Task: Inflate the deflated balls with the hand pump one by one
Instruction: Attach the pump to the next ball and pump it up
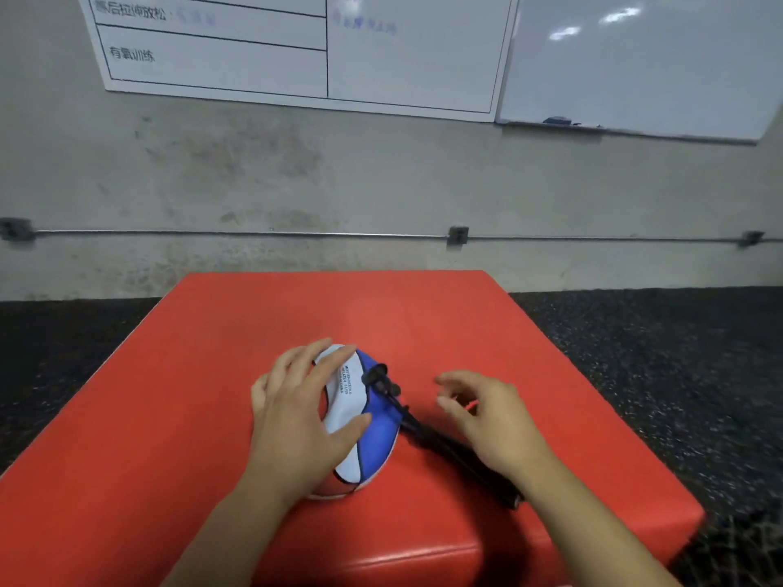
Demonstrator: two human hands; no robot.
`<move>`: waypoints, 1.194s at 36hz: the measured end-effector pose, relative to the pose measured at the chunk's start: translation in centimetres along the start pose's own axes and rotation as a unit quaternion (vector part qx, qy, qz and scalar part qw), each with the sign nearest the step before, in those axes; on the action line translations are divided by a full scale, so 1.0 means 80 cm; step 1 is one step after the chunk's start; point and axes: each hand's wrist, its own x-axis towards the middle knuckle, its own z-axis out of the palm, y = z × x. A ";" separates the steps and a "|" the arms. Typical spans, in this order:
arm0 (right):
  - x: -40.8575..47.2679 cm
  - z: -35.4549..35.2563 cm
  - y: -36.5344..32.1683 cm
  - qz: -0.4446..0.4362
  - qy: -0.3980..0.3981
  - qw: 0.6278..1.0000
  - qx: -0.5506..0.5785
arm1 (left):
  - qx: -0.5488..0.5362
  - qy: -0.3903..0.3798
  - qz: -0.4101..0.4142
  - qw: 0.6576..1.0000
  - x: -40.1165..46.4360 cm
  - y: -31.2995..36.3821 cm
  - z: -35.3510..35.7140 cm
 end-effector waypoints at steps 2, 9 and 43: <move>0.003 0.002 0.013 0.029 -0.093 0.992 -0.083 | -0.005 0.006 -0.003 1.000 0.005 -0.001 0.002; 0.009 0.027 0.028 0.060 -0.215 0.953 -0.206 | 0.012 0.043 0.029 0.999 0.017 0.011 0.010; -0.026 0.011 0.051 0.125 -0.150 0.956 -0.218 | -0.075 -0.066 0.004 0.995 -0.032 -0.022 -0.033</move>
